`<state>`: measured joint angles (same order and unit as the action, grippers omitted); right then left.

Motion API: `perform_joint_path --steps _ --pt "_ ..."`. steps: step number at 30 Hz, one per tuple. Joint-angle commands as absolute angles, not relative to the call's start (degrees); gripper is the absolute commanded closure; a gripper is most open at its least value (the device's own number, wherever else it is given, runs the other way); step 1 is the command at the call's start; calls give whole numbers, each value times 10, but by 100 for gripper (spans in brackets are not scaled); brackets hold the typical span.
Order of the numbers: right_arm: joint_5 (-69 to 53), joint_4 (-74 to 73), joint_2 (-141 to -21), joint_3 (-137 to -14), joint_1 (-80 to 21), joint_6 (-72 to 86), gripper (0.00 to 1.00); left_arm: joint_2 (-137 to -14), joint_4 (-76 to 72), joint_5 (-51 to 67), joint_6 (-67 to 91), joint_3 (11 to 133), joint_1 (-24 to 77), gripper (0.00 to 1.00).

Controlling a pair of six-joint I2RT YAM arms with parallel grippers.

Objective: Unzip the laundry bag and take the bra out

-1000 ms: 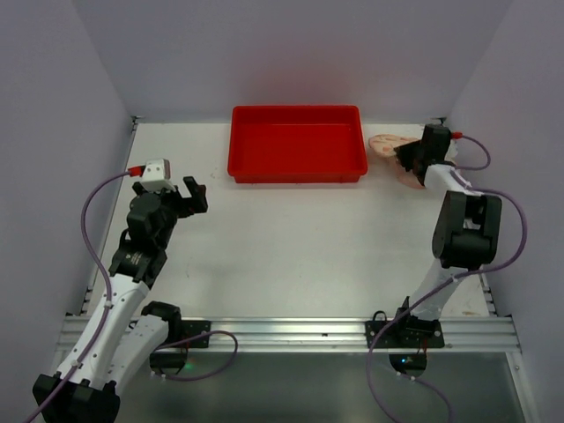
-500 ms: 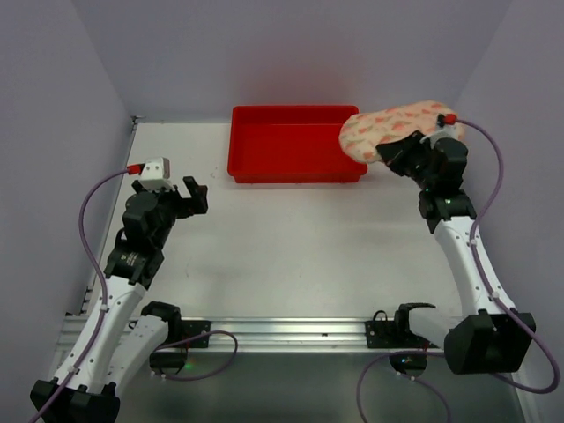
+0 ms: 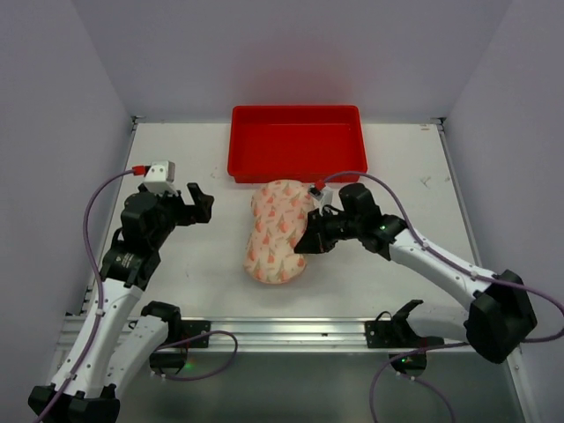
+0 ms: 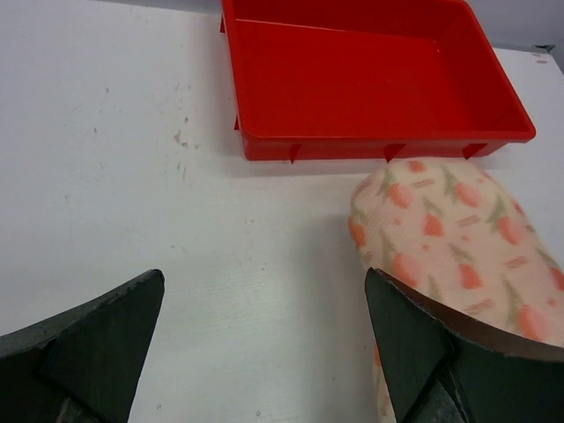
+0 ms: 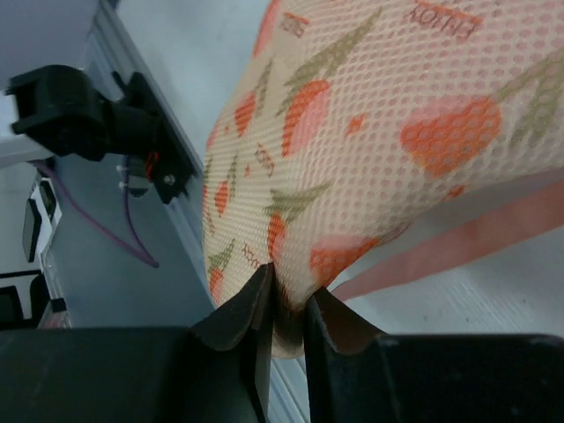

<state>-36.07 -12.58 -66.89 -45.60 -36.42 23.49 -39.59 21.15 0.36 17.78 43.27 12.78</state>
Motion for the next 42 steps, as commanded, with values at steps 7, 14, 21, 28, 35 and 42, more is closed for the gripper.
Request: perform_joint_path --steps 7,14,21,28,35,42 --pt "-160 -203 -794 -477 -345 235 34 -439 222 118 221 406 126 0" --pt "-127 -163 -702 -421 -344 321 21 -525 151 191 273 372 171 0" --pt "-106 -120 -673 -403 -340 387 24 -713 35 112 302 447 270 0" --pt "-148 -84 -701 -409 -338 399 24 -889 14 3 310 559 272 0" --pt "-156 -73 -679 -387 -339 384 24 -990 -23 25 290 589 272 2" --pt "-167 -59 -683 -378 -338 373 24 -1006 -59 63 317 554 272 35"
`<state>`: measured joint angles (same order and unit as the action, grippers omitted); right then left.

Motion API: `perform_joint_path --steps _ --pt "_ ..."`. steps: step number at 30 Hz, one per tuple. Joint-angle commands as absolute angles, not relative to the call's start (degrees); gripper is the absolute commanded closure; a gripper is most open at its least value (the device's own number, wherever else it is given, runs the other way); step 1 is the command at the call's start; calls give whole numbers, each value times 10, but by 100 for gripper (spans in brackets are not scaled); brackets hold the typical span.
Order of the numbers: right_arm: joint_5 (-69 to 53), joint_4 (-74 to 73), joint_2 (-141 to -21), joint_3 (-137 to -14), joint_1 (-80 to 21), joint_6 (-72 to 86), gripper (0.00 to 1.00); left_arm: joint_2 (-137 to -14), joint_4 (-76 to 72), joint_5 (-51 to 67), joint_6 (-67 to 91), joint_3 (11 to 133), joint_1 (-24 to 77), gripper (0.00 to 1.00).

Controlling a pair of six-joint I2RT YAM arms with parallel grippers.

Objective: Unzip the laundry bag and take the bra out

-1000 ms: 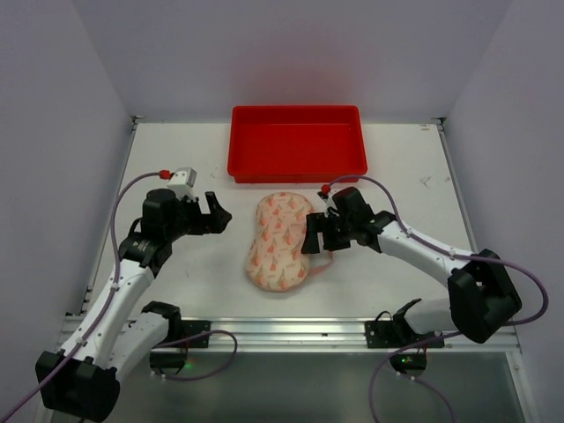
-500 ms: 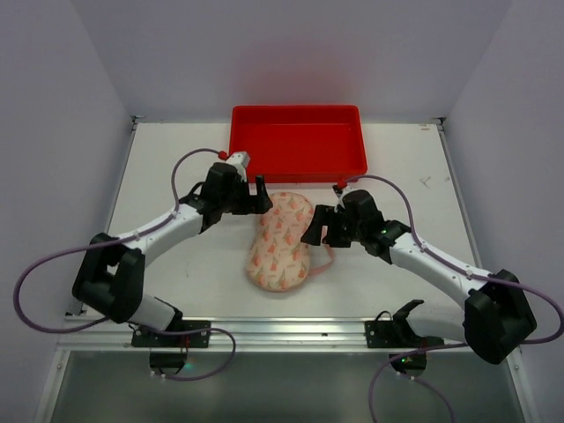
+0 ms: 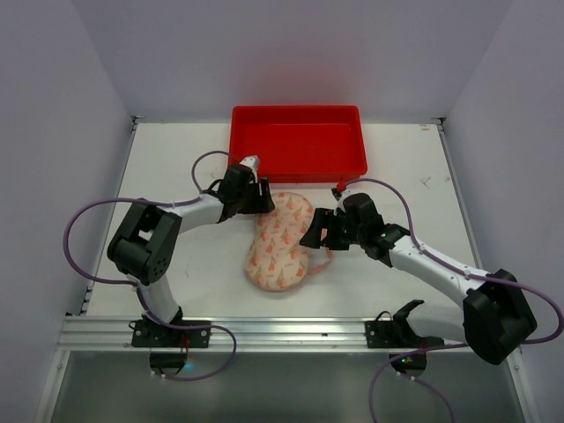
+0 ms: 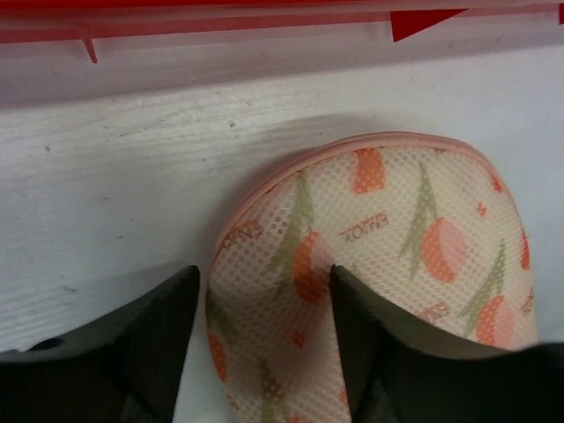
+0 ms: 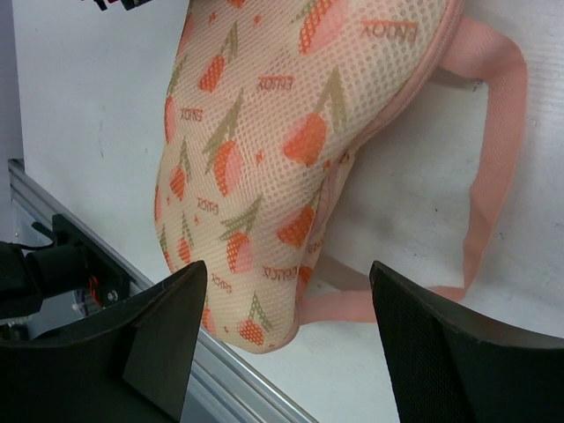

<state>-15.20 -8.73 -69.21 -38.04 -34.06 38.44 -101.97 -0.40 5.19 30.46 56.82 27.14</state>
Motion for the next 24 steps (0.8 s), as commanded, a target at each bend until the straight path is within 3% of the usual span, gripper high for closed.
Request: perform_joint_path --steps 1,2,3,5,6,7,12,18,20,23,24 --pt "-167 -60 -683 -378 -338 372 24 -1001 -72 63 325 545 273 42" --pt "-168 -60 -684 -379 -338 369 24 -995 -81 62 330 528 272 49" --pt "-168 -60 -684 -380 -339 366 24 -981 -96 59 333 519 272 64" --pt "-169 -60 -684 -381 -339 362 24 -968 -106 53 345 493 272 79" --pt "-170 -61 -684 -381 -339 361 24 -951 -107 41 351 486 272 92" --pt "-171 -61 -684 -382 -338 359 24 -943 -108 35 358 473 272 97" --pt "-170 -62 -677 -383 -339 349 25 -859 -43 -81 429 429 270 100" --pt "-171 -72 -672 -397 -347 317 23 -706 39 -246 644 312 264 100" --pt "-175 -81 -671 -405 -352 309 23 -655 38 -257 720 262 257 91" --pt "-179 -94 -671 -415 -369 295 23 -620 40 -258 759 233 253 59" --pt "-179 -100 -674 -418 -372 294 23 -599 41 -244 752 232 253 31"
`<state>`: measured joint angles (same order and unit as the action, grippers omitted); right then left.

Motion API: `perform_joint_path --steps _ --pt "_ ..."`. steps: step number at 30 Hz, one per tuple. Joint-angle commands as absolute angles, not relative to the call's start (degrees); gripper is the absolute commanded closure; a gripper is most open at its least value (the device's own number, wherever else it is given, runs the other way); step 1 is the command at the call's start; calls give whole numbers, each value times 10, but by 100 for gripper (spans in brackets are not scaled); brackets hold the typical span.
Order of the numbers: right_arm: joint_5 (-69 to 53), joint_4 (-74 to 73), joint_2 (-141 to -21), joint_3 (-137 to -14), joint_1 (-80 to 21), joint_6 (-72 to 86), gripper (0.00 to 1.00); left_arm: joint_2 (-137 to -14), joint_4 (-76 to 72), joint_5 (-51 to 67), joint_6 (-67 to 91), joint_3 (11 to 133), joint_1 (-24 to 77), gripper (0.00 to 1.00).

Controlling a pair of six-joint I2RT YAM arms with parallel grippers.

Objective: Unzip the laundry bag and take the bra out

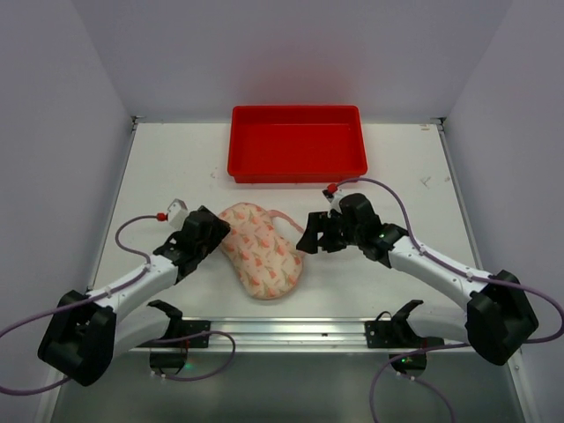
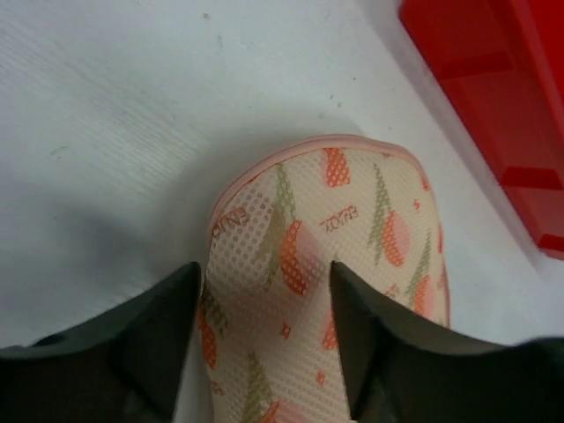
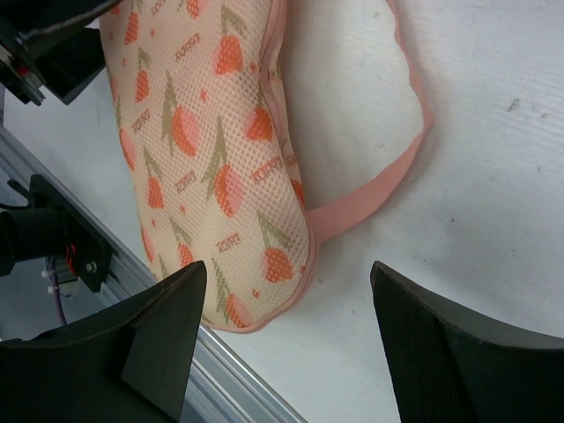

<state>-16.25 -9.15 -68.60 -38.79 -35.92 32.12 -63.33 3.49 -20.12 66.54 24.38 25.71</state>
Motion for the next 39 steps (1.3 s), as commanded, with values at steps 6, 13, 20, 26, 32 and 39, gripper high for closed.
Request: perform_joint_path --steps 6,13,20,26,32,39 --pt "-229 -168 -701 -435 -381 335 23 -503 136 -169 597 249 253 0" --pt "-322 -114 -751 -407 -383 404 34 -422 209 -15 513 231 254 0" --pt "-352 -35 -851 -401 -383 441 42 -454 172 112 483 210 258 0" --pt "-319 -32 -930 -481 -373 413 65 -476 133 141 475 211 259 0" --pt "-265 -80 -975 -608 -336 353 73 -486 110 156 468 204 260 0" --pt "-220 -141 -985 -701 -323 294 73 -513 54 178 497 184 264 0"
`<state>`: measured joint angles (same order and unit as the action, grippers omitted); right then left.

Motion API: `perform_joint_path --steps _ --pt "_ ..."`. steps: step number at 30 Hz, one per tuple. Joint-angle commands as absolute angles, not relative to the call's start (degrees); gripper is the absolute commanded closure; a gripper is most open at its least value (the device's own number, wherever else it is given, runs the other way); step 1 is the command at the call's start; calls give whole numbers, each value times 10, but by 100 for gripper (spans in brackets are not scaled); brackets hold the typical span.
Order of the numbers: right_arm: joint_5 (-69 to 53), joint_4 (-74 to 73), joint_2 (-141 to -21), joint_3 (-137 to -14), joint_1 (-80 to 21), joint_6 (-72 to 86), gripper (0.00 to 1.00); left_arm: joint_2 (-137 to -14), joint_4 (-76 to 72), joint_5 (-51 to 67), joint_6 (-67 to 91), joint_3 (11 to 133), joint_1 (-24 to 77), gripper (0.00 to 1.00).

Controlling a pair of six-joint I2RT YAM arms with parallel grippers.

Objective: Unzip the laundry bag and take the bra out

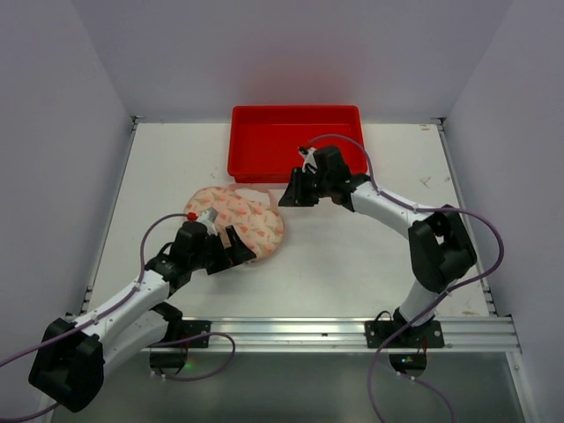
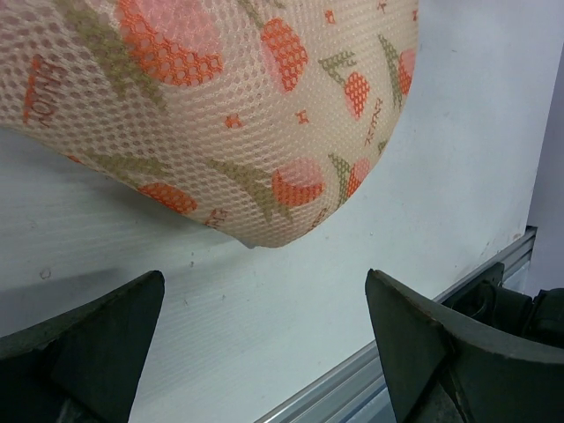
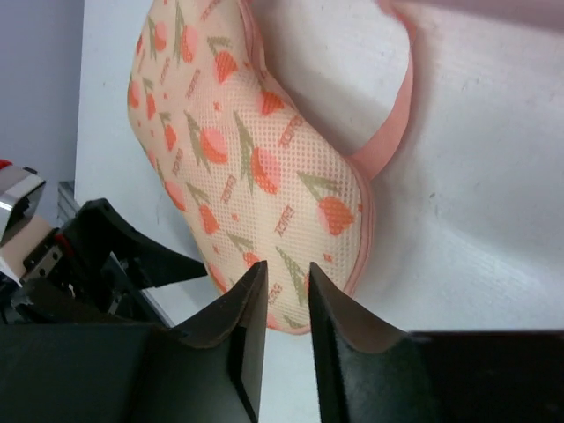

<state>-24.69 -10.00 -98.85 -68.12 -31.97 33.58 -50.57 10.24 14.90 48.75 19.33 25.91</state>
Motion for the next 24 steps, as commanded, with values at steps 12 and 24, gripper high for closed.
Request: perform_joint_path --steps 12,24 --pt "-192 -32 -804 -499 -352 283 31 -484 -127 31 652 63 265 6" --pt "-193 26 -752 -440 -388 272 28 -545 -341 -33 678 -5 265 20"
